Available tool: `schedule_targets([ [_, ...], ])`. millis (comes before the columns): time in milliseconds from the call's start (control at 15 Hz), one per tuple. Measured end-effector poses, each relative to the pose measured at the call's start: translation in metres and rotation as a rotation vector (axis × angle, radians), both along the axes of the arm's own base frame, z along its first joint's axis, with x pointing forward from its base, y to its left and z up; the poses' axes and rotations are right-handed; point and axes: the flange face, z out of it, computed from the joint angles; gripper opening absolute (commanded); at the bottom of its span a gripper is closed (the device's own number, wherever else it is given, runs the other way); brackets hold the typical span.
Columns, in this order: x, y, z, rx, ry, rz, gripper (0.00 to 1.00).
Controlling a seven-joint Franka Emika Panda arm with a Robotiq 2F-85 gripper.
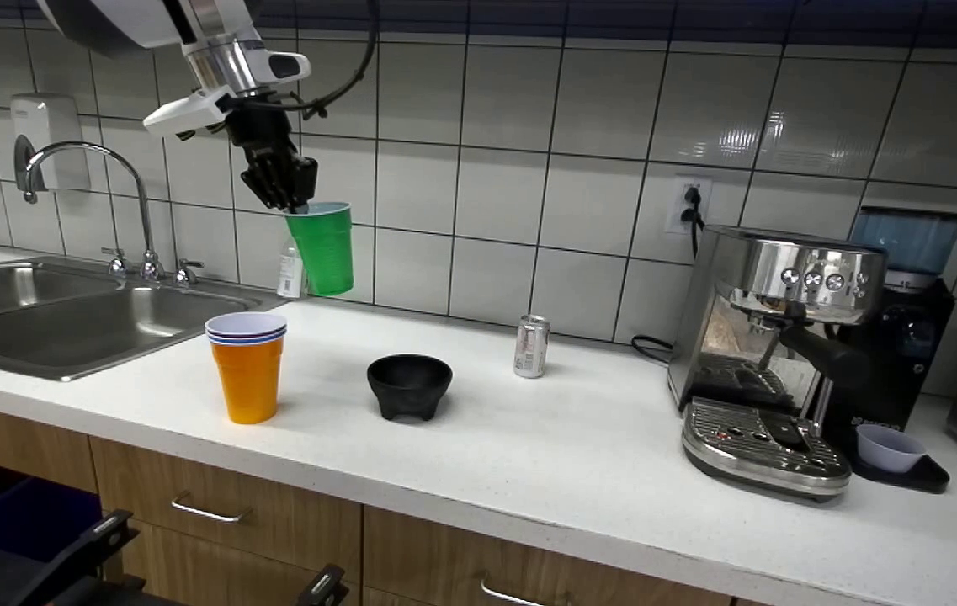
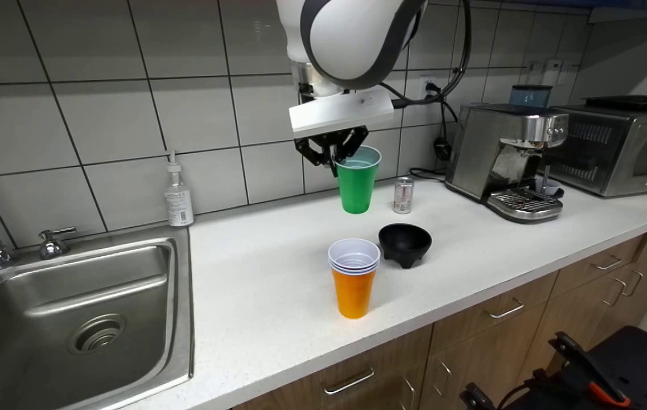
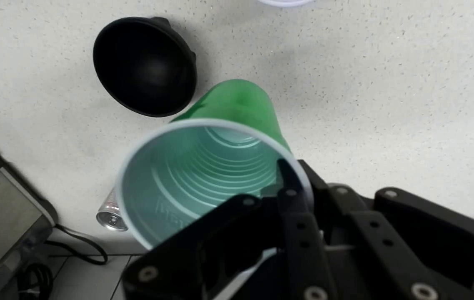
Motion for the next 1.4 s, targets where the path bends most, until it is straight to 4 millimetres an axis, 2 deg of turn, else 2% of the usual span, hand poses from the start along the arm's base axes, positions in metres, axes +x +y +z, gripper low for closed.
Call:
schedule_targets([
  [267, -0.006, 0.017, 0.002, -0.005, 0.010, 0.003, 0.01],
  [933, -0.036, 0.074, -0.002, 0.010, 0.007, -0.145, 0.01],
  [1400, -0.047, 0.084, -0.007, 0.011, 0.031, -0.226, 0.01],
])
